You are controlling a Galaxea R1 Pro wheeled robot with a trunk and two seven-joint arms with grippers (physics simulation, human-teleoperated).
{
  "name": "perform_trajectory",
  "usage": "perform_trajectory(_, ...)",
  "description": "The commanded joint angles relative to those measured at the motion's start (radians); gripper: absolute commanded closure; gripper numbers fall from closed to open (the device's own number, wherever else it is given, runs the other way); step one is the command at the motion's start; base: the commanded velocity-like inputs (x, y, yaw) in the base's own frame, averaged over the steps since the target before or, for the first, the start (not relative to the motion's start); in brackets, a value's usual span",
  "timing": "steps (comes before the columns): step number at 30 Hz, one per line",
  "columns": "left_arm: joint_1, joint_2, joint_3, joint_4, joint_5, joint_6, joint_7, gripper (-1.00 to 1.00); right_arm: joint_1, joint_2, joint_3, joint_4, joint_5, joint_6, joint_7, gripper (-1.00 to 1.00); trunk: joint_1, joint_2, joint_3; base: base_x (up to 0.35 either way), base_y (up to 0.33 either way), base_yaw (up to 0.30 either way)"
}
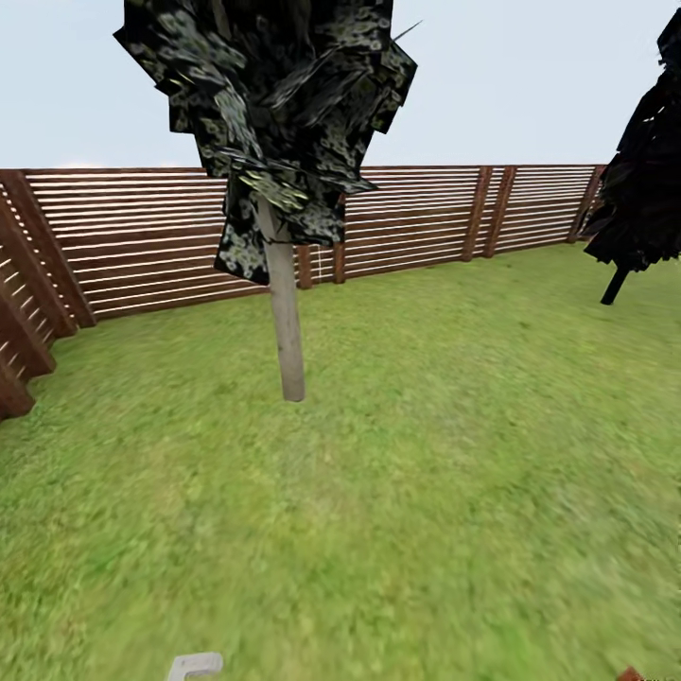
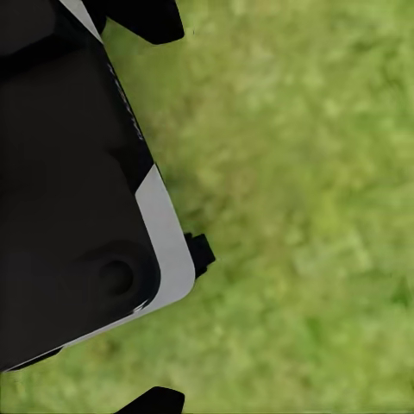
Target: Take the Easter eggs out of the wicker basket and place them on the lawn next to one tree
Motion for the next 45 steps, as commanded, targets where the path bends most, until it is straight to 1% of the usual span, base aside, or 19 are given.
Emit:
perform_trajectory(1,-0.001,0.0,0.008,0.001,-0.001,-0.002,-0.005,-1.0,-0.001,0.001,-0.005,-0.002,-0.002,0.004,-0.002,-1.0,0.001,-0.002,-0.002,0.325,0.014,-0.278)
perform_trajectory(21,-0.001,0.0,0.008,0.001,-0.001,-0.002,-0.005,-1.0,0.0,0.001,-0.005,-0.002,-0.002,0.004,-0.003,-1.0,0.001,-0.002,-0.002,0.325,0.005,-0.278)
perform_trajectory(45,-0.001,-0.001,0.008,0.001,-0.001,-0.002,-0.005,-1.0,0.0,0.001,-0.005,-0.002,-0.002,0.003,-0.003,-1.0,0.001,-0.002,-0.008,0.325,0.09,-0.278)
